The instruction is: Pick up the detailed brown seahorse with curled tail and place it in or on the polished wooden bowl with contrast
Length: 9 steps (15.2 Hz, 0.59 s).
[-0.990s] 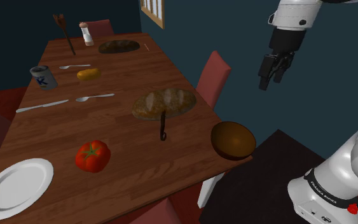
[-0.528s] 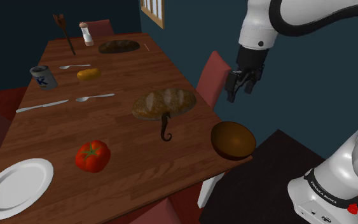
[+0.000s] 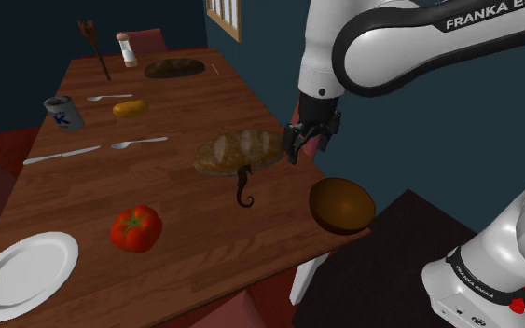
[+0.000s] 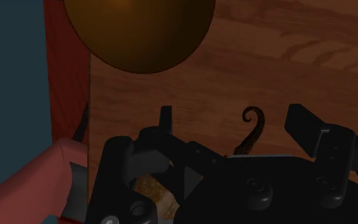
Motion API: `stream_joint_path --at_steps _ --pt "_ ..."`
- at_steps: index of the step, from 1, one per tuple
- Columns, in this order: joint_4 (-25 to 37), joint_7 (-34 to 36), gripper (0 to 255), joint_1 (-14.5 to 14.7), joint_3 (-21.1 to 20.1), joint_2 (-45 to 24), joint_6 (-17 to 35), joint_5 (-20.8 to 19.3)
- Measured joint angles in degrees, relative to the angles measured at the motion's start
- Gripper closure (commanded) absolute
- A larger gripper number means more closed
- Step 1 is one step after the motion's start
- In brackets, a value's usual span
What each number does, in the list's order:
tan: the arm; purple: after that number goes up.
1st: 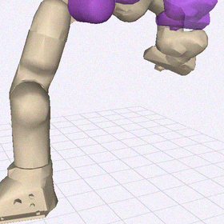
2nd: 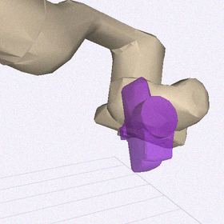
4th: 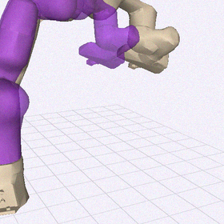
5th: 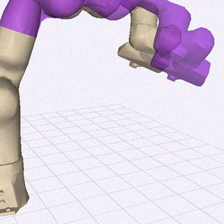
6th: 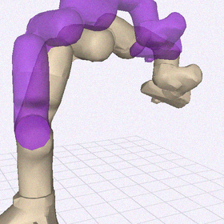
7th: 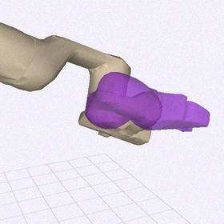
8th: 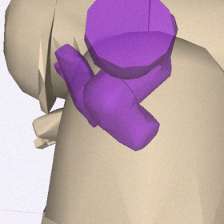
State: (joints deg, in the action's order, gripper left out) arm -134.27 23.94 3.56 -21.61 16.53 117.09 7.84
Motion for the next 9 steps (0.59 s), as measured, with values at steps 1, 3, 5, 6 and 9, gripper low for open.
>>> stream_joint_path --at_steps 1,3,5,6,9 --pt "1.21 1.95 0 0.05 -1.16 -1.96 1.09 -0.87" --pt "3.53 5.5 0 -0.11 -2.93 -6.01 3.25 -3.14" --pt "7.2 9.84 0 0.03 -4.79 -10.81 4.58 -6.2" --pt "8.91 11.92 0 0.12 -5.43 -13.24 5.28 -7.95" --pt "14.14 18.44 0 1.18 -6.7 -20.9 7.18 -13.88"
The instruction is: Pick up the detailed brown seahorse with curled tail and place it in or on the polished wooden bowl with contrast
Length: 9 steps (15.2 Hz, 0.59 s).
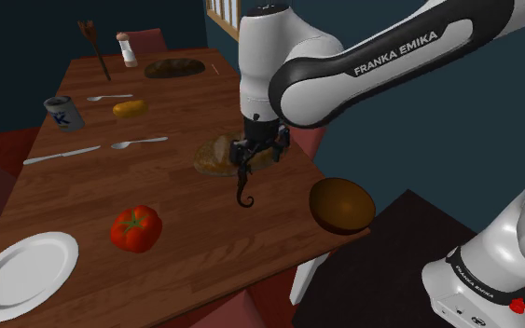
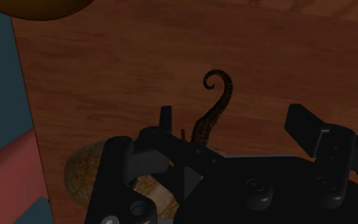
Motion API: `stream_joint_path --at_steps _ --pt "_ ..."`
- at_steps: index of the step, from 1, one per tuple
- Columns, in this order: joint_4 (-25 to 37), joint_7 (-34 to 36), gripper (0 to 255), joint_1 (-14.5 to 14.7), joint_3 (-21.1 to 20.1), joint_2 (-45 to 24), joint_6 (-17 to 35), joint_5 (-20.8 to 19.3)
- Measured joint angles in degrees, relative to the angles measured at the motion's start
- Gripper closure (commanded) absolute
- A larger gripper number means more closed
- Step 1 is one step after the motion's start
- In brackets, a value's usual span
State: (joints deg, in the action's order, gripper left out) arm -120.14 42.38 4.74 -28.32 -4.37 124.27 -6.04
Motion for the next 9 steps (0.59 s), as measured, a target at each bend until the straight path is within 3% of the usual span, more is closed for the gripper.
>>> stream_joint_path --at_steps 5,9 --pt "10.06 9.04 0 3.84 0.59 -11.52 0.08 -9.18" --pt "10.77 10.7 0 4.65 1.38 -14.36 1.88 -11.36"
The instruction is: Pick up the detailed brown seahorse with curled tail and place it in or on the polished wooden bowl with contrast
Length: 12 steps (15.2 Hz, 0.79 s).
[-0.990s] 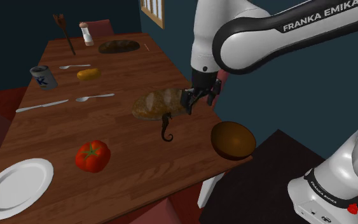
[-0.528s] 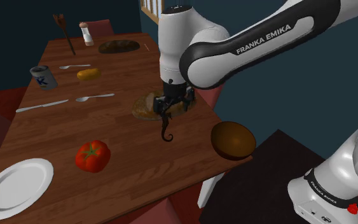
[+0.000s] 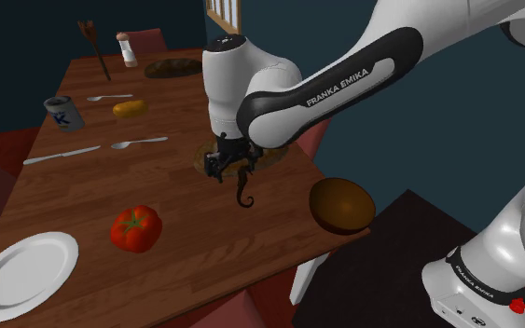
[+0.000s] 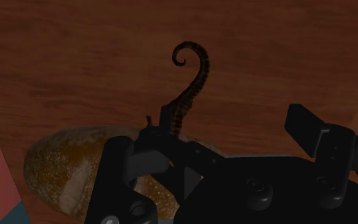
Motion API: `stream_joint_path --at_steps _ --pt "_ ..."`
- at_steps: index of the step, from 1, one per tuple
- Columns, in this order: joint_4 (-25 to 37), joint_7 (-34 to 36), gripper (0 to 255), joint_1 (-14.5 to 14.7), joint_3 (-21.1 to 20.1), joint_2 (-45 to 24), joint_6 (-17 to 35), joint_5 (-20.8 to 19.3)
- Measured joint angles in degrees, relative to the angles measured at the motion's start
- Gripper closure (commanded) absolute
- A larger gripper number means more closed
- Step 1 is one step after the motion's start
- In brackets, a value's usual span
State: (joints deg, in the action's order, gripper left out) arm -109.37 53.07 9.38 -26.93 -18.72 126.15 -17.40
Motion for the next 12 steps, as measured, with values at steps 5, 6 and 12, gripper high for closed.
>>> stream_joint_path --at_steps 5,6,12 --pt "-0.37 1.04 0 0.46 0.67 -2.15 2.24 -1.5" --pt "-0.47 1.08 0 0.46 0.7 -2.21 2.4 -1.56" --pt "-0.52 1.09 255 0.45 0.74 -2.28 2.51 -1.62"
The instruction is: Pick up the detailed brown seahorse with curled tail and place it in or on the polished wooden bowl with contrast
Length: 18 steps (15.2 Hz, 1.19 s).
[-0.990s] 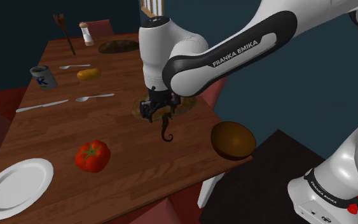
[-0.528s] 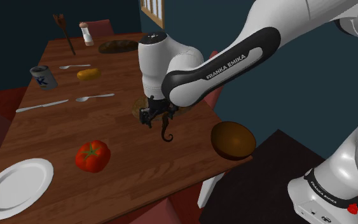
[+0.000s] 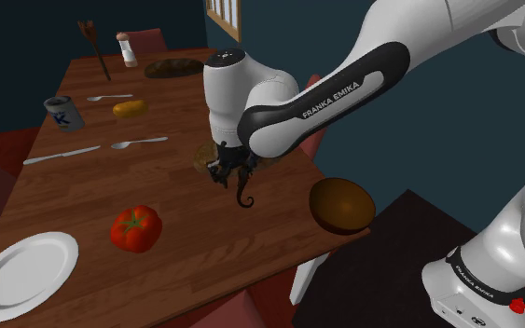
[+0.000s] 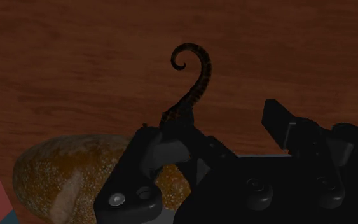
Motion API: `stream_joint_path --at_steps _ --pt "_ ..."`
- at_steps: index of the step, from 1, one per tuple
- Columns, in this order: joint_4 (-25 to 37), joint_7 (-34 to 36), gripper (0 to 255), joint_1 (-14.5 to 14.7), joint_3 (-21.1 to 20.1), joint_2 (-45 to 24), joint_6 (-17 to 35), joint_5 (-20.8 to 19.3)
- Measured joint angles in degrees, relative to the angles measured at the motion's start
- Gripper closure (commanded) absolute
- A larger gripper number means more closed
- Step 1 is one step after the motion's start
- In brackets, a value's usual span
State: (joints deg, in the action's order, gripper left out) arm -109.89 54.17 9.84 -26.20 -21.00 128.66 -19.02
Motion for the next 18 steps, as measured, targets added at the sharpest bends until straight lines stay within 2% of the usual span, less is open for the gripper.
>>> stream_joint_path --at_steps 8,9,18 --pt "0.0 0.0 255 0.0 0.0 0.0 0.0 0.0" --pt "0.0 0.0 0 0.0 0.0 0.0 0.0 0.0" --pt "3.56 -0.96 0 -1.02 4.24 -5.97 0.16 -4.71"
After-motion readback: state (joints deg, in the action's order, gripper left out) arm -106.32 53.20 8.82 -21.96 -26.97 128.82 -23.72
